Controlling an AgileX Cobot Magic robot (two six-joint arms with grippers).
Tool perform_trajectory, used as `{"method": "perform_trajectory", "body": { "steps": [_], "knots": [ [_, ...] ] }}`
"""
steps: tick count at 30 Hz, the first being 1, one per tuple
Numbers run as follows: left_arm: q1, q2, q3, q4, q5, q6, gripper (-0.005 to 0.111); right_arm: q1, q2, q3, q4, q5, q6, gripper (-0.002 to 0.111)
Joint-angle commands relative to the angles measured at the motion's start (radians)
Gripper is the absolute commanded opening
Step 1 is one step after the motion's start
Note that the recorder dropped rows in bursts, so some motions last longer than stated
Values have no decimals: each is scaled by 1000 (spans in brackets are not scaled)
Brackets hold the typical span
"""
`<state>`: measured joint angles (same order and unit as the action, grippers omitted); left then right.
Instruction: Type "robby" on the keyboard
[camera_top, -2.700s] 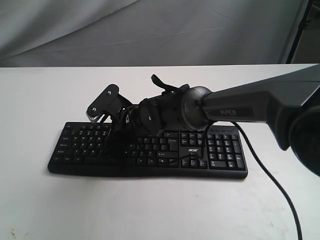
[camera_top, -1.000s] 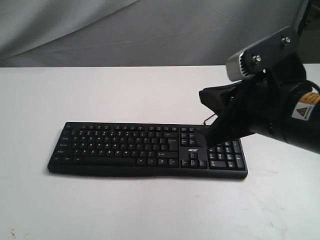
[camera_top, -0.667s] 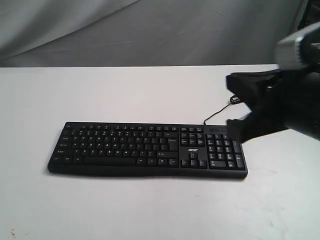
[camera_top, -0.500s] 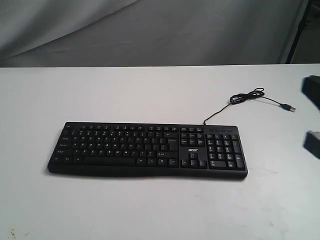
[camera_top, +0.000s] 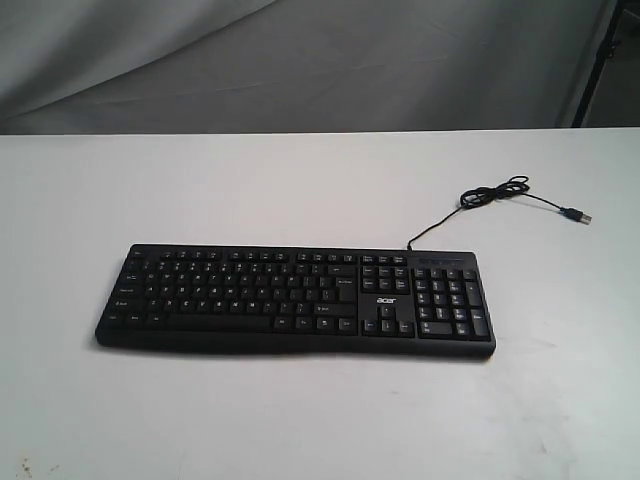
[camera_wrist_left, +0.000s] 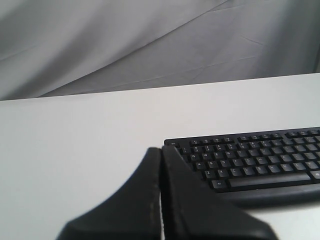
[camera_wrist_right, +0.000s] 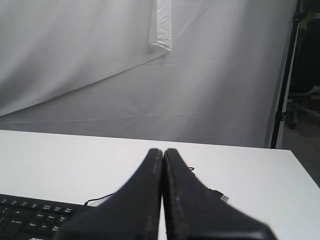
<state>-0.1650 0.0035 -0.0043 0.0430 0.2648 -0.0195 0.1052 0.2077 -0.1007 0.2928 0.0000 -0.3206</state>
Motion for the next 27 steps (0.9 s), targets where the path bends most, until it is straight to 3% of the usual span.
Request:
{"method": "perform_trajectory", "body": {
  "steps": [1, 3, 27],
  "knots": [
    [-6, -3, 4, 5, -7, -3, 0, -7, 7, 43, -255, -38, 268, 0],
    [-6, -3, 4, 5, -7, -3, 0, -7, 7, 68, -308, -38, 364, 0],
    [-6, -3, 4, 5, -7, -3, 0, -7, 4, 101, -334, 56, 367, 0]
  ]
}}
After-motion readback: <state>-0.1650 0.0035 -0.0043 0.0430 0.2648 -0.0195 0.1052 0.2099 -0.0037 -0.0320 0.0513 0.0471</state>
